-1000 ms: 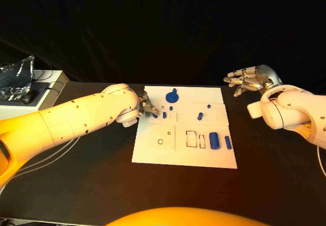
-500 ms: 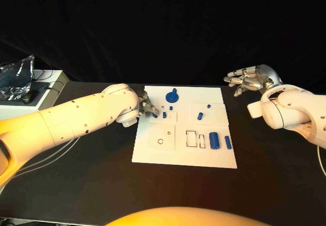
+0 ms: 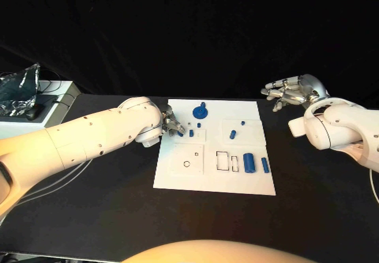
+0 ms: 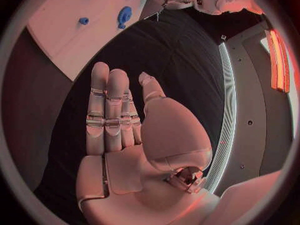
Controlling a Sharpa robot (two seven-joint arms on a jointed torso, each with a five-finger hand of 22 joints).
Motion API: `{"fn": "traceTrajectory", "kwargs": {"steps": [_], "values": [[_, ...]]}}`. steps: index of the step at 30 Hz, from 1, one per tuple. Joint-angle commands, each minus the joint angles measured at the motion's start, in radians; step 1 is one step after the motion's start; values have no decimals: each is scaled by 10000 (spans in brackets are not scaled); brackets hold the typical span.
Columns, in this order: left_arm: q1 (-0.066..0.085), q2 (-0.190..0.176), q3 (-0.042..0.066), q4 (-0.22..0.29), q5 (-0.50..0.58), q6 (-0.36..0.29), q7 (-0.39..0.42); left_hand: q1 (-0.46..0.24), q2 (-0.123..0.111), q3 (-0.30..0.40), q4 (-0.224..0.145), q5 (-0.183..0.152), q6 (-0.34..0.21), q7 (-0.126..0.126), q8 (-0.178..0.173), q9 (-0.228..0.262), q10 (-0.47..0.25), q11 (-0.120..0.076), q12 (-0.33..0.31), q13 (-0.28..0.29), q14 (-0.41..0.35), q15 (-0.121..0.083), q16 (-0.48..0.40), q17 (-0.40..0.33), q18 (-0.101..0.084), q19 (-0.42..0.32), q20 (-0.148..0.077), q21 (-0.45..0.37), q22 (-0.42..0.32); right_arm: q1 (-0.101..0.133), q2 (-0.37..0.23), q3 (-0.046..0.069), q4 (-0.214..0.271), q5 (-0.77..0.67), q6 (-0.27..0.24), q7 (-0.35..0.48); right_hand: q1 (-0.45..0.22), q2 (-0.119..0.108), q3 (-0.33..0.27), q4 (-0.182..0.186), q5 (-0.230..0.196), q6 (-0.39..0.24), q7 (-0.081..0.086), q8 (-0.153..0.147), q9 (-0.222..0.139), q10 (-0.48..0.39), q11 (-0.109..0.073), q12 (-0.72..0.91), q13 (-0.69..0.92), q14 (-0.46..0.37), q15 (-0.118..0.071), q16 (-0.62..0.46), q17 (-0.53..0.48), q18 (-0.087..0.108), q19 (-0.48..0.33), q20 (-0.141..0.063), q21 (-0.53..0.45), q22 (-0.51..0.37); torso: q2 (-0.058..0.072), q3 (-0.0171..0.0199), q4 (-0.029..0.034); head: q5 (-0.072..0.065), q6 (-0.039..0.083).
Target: Assemble the parts on the task board
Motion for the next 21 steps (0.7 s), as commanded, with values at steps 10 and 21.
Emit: {"fn": "traceTrajectory", "kwargs": {"steps": [10, 21], "values": [[-112, 31, -63, 157, 19, 87, 67, 555, 447, 4, -150, -68, 758, -575, -89, -120, 482, -277, -73, -187, 10, -56, 122, 81, -209, 125, -29, -81, 54, -6, 0, 5, -6, -13, 131, 151, -40, 83, -15, 50, 58, -2, 52, -32, -10, 54, -5, -29, -2, 43, -10, -25, 11, -97, -73, 14, 34, -14, -2, 2, -6, 17, -20], [-137, -11, -64, 243, -55, -63, 91, 554, 570, -111, -179, -124, 827, -591, -119, -152, 568, -287, -112, -289, 18, -59, 153, 109, -239, 149, -63, -106, 89, -10, -6, 5, -14, -4, 137, 156, -42, 82, -13, 57, 82, -2, 53, -32, -12, 52, -5, -29, -1, 42, -10, -24, 10, -96, -74, 14, 38, -18, 11, 1, -5, 43, -39]]}}
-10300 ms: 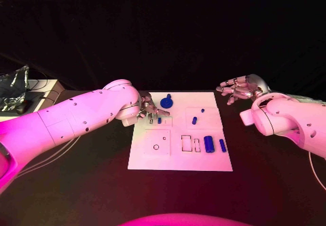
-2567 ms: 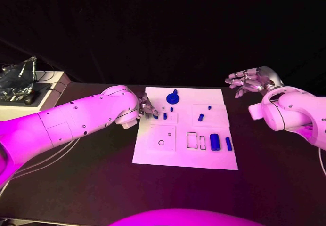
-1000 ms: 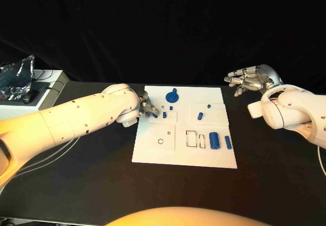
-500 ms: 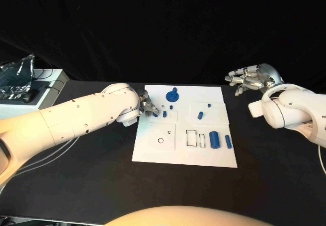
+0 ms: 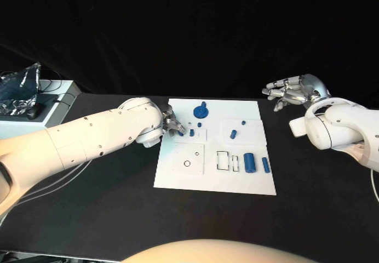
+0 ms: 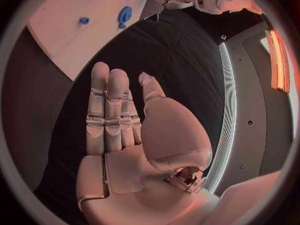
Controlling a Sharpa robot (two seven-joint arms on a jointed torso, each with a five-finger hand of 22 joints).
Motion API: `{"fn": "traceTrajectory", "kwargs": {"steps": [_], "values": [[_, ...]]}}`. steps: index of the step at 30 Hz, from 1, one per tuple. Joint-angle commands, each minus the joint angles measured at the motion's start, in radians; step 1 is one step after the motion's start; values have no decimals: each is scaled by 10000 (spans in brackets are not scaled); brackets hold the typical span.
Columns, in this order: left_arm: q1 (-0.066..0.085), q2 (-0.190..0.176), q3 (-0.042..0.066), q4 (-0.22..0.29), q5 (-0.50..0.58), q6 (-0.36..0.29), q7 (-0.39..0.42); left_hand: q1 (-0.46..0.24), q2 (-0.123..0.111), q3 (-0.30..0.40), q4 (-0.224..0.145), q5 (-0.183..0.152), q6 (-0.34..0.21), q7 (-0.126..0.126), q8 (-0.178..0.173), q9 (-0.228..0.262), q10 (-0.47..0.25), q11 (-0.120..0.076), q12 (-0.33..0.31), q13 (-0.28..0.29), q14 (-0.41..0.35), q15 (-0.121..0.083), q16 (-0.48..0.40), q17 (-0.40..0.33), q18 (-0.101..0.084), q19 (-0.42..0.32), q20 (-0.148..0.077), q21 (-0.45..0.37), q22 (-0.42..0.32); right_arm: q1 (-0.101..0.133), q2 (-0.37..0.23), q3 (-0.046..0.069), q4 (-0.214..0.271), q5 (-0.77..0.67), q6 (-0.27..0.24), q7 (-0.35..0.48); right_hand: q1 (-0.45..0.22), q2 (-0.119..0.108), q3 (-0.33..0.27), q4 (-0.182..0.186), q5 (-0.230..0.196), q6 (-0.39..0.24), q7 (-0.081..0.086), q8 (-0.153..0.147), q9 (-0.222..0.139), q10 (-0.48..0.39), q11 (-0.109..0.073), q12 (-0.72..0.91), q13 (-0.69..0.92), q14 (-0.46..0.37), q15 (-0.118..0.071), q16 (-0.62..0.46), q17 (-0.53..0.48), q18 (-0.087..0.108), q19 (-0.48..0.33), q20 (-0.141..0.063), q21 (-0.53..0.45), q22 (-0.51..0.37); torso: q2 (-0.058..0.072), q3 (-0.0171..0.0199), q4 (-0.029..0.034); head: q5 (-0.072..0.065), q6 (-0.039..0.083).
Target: Assemble the parts on the task board
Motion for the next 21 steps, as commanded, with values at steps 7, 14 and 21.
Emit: {"fn": "traceTrajectory", "kwargs": {"steps": [7, 14, 21], "values": [[-93, 44, -49, 113, 18, 61, 117, 496, 661, -219, 30, -57, 802, -688, 13, 44, 372, -358, 17, 259, -4, -99, 98, 56, -137, 106, -36, -102, 48, -6, -5, 5, -3, -15, 136, 144, -42, 82, -13, 57, 27, -6, 57, -32, -12, 52, -5, -29, -2, 42, -11, -24, 11, -96, -74, 14, 39, -8, 9, 3, -3, 8, -27], [-95, 35, -47, 132, 1, 28, 128, 487, 681, -348, 96, -67, 820, -711, 34, 52, 398, -375, -67, 462, -1, -103, 106, 49, -147, 127, -44, -122, 87, -7, -4, 5, -5, -15, 139, 146, -42, 85, -5, 70, 51, -4, 57, -33, -15, 52, -6, -27, 0, 43, -11, -21, 10, -96, -76, 13, 48, -17, 16, 3, -3, 2, -50], [-95, 23, -42, 161, 4, 57, 138, 442, 670, -985, 318, -67, 844, -753, 37, 39, 412, -384, -127, 616, -6, -113, 111, 38, -167, 137, -64, -168, 112, -8, -4, 5, -6, -15, 139, 147, -42, 85, -5, 70, 51, -4, 57, -33, -15, 52, -6, -27, 0, 43, -11, -21, 10, -96, -76, 13, 48, -17, 15, 3, 2, 8, -79]]}}
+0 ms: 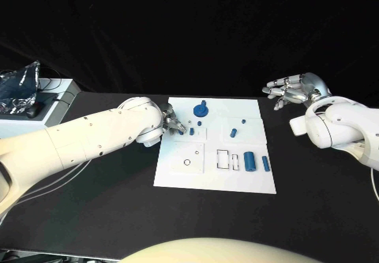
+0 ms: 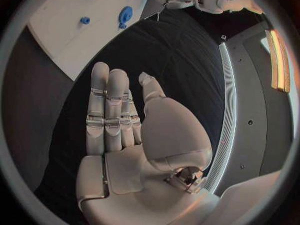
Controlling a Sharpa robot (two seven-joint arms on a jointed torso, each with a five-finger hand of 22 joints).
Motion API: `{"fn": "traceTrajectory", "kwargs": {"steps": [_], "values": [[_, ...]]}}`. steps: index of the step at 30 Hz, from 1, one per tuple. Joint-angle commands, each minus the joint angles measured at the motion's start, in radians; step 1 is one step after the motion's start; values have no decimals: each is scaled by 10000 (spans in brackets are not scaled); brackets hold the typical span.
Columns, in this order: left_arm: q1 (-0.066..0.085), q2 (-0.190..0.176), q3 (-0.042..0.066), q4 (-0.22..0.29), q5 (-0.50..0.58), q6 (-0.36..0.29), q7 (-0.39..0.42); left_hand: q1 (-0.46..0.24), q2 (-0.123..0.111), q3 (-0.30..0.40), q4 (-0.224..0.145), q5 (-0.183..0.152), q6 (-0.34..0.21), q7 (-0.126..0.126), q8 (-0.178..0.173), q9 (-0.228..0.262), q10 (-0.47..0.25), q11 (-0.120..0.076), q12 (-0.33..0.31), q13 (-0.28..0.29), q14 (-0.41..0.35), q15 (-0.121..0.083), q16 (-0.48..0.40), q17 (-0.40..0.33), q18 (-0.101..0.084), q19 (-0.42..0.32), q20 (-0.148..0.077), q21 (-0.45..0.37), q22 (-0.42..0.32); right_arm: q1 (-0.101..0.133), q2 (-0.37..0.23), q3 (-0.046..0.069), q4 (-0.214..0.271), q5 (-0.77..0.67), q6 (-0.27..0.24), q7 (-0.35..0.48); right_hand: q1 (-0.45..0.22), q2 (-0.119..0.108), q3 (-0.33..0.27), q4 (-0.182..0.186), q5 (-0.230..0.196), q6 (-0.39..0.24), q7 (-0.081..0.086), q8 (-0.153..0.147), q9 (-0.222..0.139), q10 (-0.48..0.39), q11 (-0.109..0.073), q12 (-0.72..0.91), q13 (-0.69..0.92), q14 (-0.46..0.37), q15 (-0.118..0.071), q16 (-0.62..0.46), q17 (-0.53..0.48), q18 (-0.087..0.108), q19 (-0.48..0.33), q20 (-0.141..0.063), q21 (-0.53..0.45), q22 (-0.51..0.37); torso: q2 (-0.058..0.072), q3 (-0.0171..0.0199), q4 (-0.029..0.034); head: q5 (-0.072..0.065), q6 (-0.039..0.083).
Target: Assemble the parts on the task board
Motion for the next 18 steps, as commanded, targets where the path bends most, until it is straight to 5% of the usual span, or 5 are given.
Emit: {"fn": "traceTrajectory", "kwargs": {"steps": [1, 18], "values": [[-63, 53, -36, 76, 88, 212, 130, 354, 423, -366, 167, -43, 794, -766, 5, -16, 321, -379, -83, 60, -43, -82, 35, -10, -179, 96, -24, -48, 29, -4, -1, 5, 4, -24, 133, 140, -42, 85, -5, 70, 51, -18, 71, -33, -16, 52, -6, -27, 0, 43, -11, -21, 11, -96, -76, 13, 48, -8, -2, 1, -1, 10, -16], [-63, 44, -19, 11, 112, 278, 72, 494, 420, -1520, 819, -82, 830, -820, 5, -58, 315, -383, -127, 205, -46, -91, 42, -45, -204, 123, -47, -135, 111, -4, -16, 5, 17, -24, 121, 142, -42, 85, -5, 70, 51, -18, 71, -33, -16, 52, -6, -27, 0, 43, -11, -21, 11, -96, -76, 13, 48, -8, 0, 5, -1, -7, -31]]}}
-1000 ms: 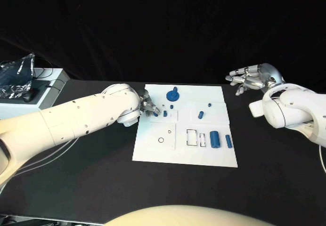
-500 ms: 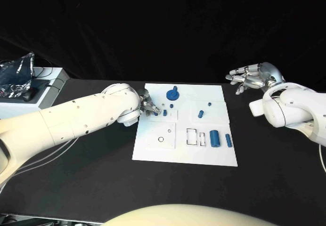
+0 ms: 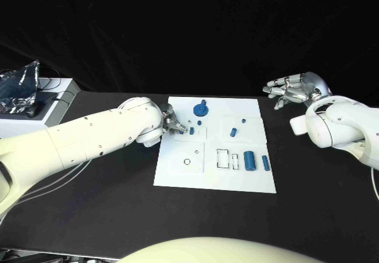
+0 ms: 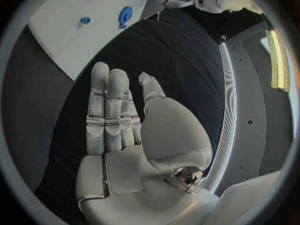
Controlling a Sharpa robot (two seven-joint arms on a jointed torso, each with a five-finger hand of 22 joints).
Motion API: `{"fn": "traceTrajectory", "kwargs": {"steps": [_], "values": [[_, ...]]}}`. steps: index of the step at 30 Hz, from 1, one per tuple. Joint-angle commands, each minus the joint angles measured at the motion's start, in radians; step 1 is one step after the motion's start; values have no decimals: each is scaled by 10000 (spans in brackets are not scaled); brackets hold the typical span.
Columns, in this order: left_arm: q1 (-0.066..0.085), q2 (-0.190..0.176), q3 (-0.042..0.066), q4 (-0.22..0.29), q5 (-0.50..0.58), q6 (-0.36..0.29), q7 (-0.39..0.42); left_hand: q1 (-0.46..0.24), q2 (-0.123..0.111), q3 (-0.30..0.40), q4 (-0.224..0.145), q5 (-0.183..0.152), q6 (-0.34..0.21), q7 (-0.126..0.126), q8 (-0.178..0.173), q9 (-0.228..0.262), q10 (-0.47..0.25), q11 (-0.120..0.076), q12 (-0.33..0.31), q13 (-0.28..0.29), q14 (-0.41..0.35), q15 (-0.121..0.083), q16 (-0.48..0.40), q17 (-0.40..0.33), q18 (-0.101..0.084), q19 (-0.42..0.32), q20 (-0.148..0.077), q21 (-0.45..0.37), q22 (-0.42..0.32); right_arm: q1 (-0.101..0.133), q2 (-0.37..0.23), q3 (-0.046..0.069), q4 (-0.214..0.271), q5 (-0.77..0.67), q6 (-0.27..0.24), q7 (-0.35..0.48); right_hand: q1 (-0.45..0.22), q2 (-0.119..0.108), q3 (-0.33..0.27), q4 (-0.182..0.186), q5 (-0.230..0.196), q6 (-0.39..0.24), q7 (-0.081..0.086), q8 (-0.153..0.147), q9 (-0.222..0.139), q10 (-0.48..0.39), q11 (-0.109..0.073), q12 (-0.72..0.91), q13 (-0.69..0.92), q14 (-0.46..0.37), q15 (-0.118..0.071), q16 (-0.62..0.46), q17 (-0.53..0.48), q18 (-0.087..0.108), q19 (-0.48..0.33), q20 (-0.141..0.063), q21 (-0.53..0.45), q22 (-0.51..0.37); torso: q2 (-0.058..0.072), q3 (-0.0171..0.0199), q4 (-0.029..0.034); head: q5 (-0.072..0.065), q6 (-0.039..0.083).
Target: Assemble the parts on the task board
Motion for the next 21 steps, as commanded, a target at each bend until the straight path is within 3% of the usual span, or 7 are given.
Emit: {"fn": "traceTrajectory", "kwargs": {"steps": [1, 10, 16, 21], "values": [[-33, 38, -6, 32, 104, 237, 69, 71, 6, -212, 99, -57, 445, -469, 11, -12, -42, -71, -41, 19, 79, 28, 47, -2, -210, 92, -10, -46, 20, -3, -6, 5, 13, -27, 117, 137, -42, 85, -5, 70, 52, -21, 74, -33, -16, 52, -6, -27, 0, 43, -11, -21, 11, -96, -76, 13, 49, -9, -1, -1, 4, -8, -4], [-33, 3, 28, 23, 97, 223, 53, 135, 250, -1703, 589, -93, 491, -492, 59, 14, -36, -74, -19, 54, 77, 31, 63, 11, -221, 116, -17, -93, 88, -4, -18, 5, 18, -27, 108, 145, -42, 85, -5, 70, 52, -21, 74, -33, -16, 52, -6, -27, 0, 43, -11, -21, 11, -96, -76, 13, 49, -9, 1, -4, -1, -16, 0], [-33, -43, 42, 80, 91, 193, 71, 255, 609, -3218, 902, -120, 494, -480, 92, 47, -51, -61, -1, 60, 74, 32, 50, -9, -227, 132, -22, -132, 132, -5, -22, 5, 17, -27, 100, 155, -42, 85, -5, 70, 52, -21, 74, -33, -16, 52, -6, -27, 0, 43, -11, -21, 11, -96, -76, 13, 49, -9, -7, -15, 5, -32, 6], [-33, -113, 50, 174, 90, 193, 74, 319, 760, -3976, 1081, -218, 483, -462, 120, 75, -79, -53, 13, 66, 78, 32, 56, -8, -228, 132, -29, -168, 154, -8, -24, 5, 12, -27, 96, 157, -42, 85, -5, 70, 52, -21, 74, -33, -16, 52, -6, -27, 0, 43, -11, -21, 11, -96, -76, 13, 49, -9, -9, -14, 3, -34, 6]]}}
